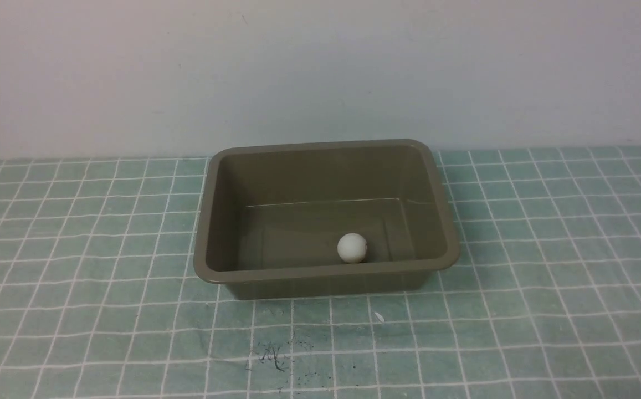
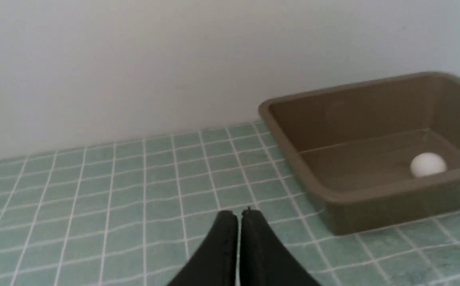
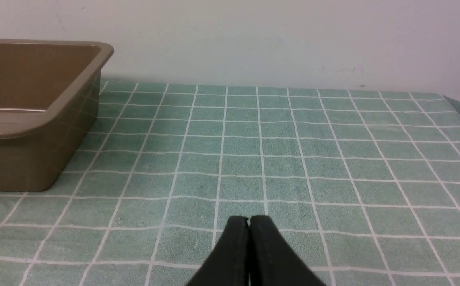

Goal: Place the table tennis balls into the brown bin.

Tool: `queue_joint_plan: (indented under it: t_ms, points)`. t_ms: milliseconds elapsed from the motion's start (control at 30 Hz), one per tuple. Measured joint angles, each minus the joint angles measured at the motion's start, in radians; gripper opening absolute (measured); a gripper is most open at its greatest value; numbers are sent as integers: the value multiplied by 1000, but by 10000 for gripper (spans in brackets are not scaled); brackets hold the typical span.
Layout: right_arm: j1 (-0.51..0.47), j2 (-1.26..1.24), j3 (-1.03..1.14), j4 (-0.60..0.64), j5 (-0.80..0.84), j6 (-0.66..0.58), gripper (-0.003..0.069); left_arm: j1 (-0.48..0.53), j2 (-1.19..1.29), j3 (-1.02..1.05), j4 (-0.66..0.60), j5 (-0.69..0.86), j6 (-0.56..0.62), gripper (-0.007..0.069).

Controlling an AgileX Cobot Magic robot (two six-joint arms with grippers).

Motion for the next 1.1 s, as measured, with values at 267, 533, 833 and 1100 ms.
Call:
queue_joint_plan:
  t_ms: [267,533,833,1100]
  points:
    - [0,0,0,-1,0,0,-15,70,-106,224,24,-3,10,-5]
    - [0,0,0,-1,0,0,-15,73,-106,224,-19,-2,10,-5]
    - [0,0,0,-3,0,0,-15,73,-106,224,-32,0,11,-5]
    - [0,0,0,-3,0,0,-15,73,-106,224,-32,0,11,-5]
